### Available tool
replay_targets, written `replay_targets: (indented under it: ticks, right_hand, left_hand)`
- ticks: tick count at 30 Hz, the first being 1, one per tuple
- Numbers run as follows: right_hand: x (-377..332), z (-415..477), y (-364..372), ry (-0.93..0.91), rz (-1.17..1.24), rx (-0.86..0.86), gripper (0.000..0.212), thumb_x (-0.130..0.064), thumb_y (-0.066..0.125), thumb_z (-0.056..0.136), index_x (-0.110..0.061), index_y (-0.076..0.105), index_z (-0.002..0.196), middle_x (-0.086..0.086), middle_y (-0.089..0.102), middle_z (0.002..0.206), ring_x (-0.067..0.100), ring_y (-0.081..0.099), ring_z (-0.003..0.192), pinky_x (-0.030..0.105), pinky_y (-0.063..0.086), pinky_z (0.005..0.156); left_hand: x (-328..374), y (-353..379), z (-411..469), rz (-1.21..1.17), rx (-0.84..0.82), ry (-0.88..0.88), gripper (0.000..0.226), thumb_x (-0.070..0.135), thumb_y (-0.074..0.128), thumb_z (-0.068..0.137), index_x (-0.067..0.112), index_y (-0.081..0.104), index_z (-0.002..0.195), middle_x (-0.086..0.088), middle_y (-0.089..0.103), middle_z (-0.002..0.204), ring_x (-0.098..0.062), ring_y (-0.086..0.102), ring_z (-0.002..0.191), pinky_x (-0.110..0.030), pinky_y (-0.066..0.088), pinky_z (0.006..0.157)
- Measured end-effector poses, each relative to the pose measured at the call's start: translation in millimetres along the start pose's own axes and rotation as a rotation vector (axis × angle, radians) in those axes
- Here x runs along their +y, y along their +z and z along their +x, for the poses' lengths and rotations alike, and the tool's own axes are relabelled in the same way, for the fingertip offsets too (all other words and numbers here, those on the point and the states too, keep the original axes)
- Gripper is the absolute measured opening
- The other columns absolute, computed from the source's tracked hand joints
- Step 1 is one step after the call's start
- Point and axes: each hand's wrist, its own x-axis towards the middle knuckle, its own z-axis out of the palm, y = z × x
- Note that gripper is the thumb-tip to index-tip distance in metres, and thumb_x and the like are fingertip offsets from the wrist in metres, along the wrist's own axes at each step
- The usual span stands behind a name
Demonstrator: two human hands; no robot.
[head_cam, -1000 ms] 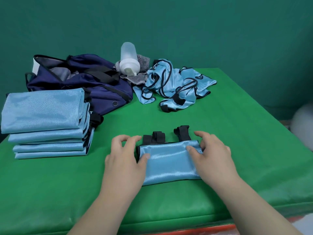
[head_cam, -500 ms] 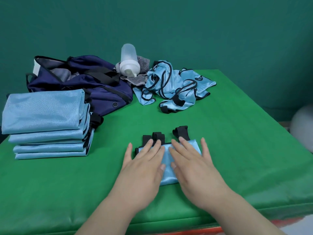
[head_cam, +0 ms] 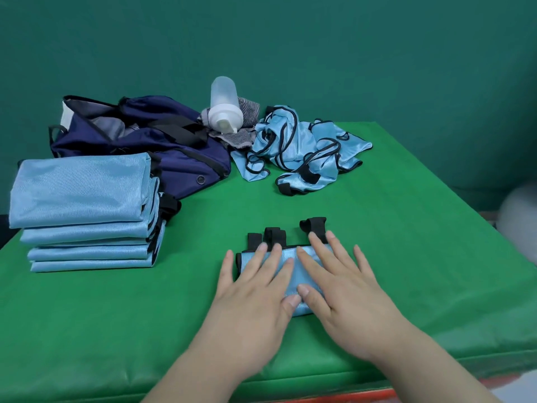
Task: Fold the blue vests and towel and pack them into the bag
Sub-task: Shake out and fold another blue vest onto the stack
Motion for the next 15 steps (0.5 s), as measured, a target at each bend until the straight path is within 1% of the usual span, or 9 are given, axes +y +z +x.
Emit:
replay_targets:
  ticks: [1,2,3,4,5,6,8,10,15]
  right_hand:
    - [1.5,0.9,1.9,0.014,0.013,-0.022,0.082,-0.070,-0.012,0.081,-0.041,-0.002,0.157,-0.015,-0.024,0.162,0.009,-0.033,0.146,0.048,-0.007,0.123]
    - [4.6,1.7,3.1,0.031,0.024,-0.035,0.085,-0.073,-0.014,0.078,-0.042,-0.004,0.157,-0.016,-0.025,0.161,0.010,-0.030,0.147,0.048,-0.007,0.124]
    - [8.2,2.5,3.7,0.044,0.028,-0.038,0.089,-0.076,-0.018,0.075,-0.044,-0.005,0.156,-0.017,-0.026,0.160,0.010,-0.027,0.148,0.048,-0.007,0.124]
    - [11.5,3.1,4.1,0.054,0.024,-0.037,0.093,-0.079,-0.022,0.071,-0.044,-0.007,0.156,-0.018,-0.027,0.160,0.010,-0.024,0.150,0.048,-0.007,0.123]
    - [13.6,3.3,3.8,0.056,0.010,-0.038,0.096,-0.082,-0.024,0.068,-0.045,-0.008,0.155,-0.019,-0.028,0.160,0.010,-0.020,0.151,0.050,-0.008,0.123]
    - [15.1,3.4,3.9,0.055,-0.007,-0.043,0.097,-0.083,-0.023,0.068,-0.045,-0.009,0.155,-0.018,-0.027,0.160,0.010,-0.017,0.151,0.051,-0.009,0.123]
    - [16.0,3.4,4.5,0.047,-0.020,-0.053,0.096,-0.086,-0.017,0.069,-0.044,-0.010,0.155,-0.017,-0.027,0.161,0.010,-0.015,0.152,0.052,-0.010,0.122]
    - [16.2,3.2,5.0,0.037,0.003,-0.059,0.096,-0.087,-0.010,0.071,-0.043,-0.008,0.156,-0.016,-0.026,0.161,0.010,-0.014,0.152,0.050,-0.011,0.122]
    - [14.3,-1.4,3.7,-0.008,0.072,-0.070,0.106,-0.090,-0.005,0.065,-0.039,-0.003,0.158,-0.012,-0.024,0.162,0.011,-0.013,0.153,0.041,-0.009,0.124]
  left_hand:
    - [-1.6,-1.5,0.0,-0.011,-0.048,-0.020,0.062,0.056,0.017,0.101,0.027,0.048,0.146,0.003,0.035,0.159,-0.018,0.027,0.148,-0.059,0.026,0.116]
    - [-3.9,-1.8,0.8,-0.024,-0.072,-0.027,0.068,0.061,0.007,0.098,0.030,0.037,0.152,0.007,0.021,0.164,-0.015,0.013,0.152,-0.058,0.015,0.119]
    - [-6.5,0.5,2.3,-0.044,-0.065,-0.021,0.075,0.065,-0.004,0.092,0.034,0.021,0.156,0.011,0.001,0.166,-0.011,-0.005,0.153,-0.055,0.001,0.121]
    - [-7.9,0.3,2.9,-0.076,-0.084,-0.027,0.080,0.067,-0.012,0.086,0.036,0.007,0.157,0.014,-0.015,0.164,-0.007,-0.020,0.149,-0.052,-0.010,0.121]
    - [-8.0,-1.2,3.1,-0.087,-0.102,-0.032,0.084,0.068,-0.016,0.081,0.036,-0.001,0.157,0.015,-0.024,0.162,-0.005,-0.027,0.146,-0.050,-0.013,0.120]
    - [-8.1,-2.9,3.8,-0.084,-0.105,-0.031,0.085,0.070,-0.017,0.079,0.037,-0.004,0.156,0.016,-0.027,0.160,-0.005,-0.030,0.145,-0.049,-0.013,0.121]
    - [-9.9,-2.6,4.3,-0.095,-0.102,-0.055,0.087,0.074,-0.016,0.077,0.038,-0.008,0.156,0.016,-0.028,0.160,-0.006,-0.031,0.145,-0.049,-0.008,0.122]
    - [-12.6,-3.2,4.0,-0.095,-0.107,-0.074,0.089,0.077,-0.014,0.076,0.038,-0.010,0.155,0.015,-0.025,0.161,-0.007,-0.027,0.147,-0.049,-0.005,0.123]
    - [-13.8,-9.1,-0.9,-0.067,-0.141,-0.048,0.084,0.078,-0.005,0.084,0.037,-0.005,0.157,0.014,-0.013,0.165,-0.009,-0.015,0.150,-0.049,-0.003,0.123]
